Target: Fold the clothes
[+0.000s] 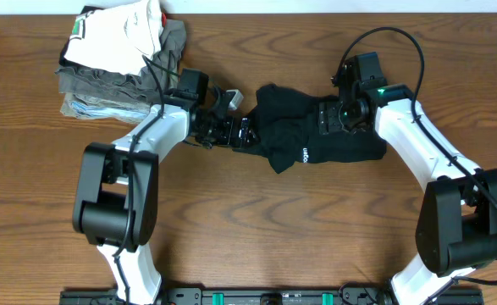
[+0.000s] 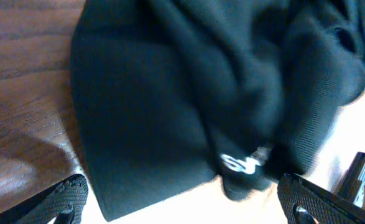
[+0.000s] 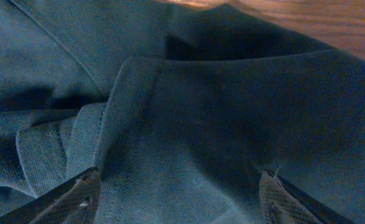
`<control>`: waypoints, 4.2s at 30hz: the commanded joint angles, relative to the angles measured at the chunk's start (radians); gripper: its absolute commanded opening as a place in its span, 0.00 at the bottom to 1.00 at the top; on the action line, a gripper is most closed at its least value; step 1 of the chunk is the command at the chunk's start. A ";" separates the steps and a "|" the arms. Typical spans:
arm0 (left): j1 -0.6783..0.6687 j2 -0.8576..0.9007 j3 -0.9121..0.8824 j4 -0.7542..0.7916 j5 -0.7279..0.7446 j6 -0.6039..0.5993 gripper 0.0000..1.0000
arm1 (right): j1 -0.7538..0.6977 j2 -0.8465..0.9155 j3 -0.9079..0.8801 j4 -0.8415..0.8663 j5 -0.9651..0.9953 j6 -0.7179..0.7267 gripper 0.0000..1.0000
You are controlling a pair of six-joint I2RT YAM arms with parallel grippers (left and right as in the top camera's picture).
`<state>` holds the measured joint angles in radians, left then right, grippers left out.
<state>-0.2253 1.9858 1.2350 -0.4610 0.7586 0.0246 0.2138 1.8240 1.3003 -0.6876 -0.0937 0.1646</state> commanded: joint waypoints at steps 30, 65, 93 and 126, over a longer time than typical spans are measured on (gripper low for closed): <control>0.219 -0.109 -0.004 0.032 0.124 -0.055 0.06 | -0.040 -0.005 -0.001 -0.012 -0.024 -0.004 0.75; -0.071 -0.306 -0.004 0.095 -0.147 0.024 0.06 | -0.032 0.274 -0.263 0.379 -0.252 0.146 0.01; -0.408 -0.080 -0.004 0.575 -0.388 0.030 0.06 | -0.072 0.291 -0.262 0.418 -0.346 0.158 0.01; -0.339 -0.163 -0.004 0.567 -0.386 -0.052 0.98 | -0.259 -0.061 -0.120 0.483 -0.521 0.053 0.41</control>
<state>-0.6125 1.9003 1.2266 0.1074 0.3748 0.0288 -0.0612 1.7782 1.1305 -0.2012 -0.5945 0.2779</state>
